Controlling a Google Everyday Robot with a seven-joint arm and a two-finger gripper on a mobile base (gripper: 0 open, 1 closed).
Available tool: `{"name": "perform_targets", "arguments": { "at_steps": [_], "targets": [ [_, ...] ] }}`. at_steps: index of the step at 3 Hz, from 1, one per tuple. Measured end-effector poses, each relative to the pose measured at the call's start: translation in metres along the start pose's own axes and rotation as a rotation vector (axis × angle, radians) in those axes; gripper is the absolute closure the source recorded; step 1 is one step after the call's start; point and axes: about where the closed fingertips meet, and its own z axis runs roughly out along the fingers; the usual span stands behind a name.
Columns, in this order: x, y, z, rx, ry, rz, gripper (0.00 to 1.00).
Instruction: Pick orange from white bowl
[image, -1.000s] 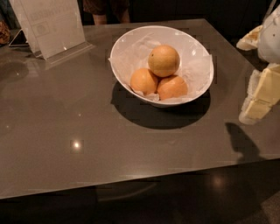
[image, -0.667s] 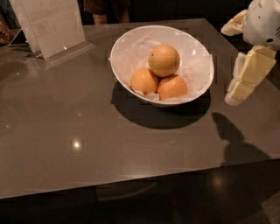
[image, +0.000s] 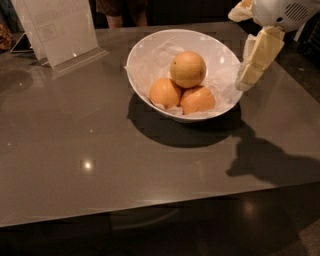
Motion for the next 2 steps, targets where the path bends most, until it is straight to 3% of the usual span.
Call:
{"name": "perform_targets", "arguments": {
  "at_steps": [1,2],
  "targets": [
    [-0.003,-0.003,-0.001,0.011,-0.006,-0.003,0.0],
    [-0.004,-0.014,0.014,0.005,-0.062,0.001,0.0]
  ]
}}
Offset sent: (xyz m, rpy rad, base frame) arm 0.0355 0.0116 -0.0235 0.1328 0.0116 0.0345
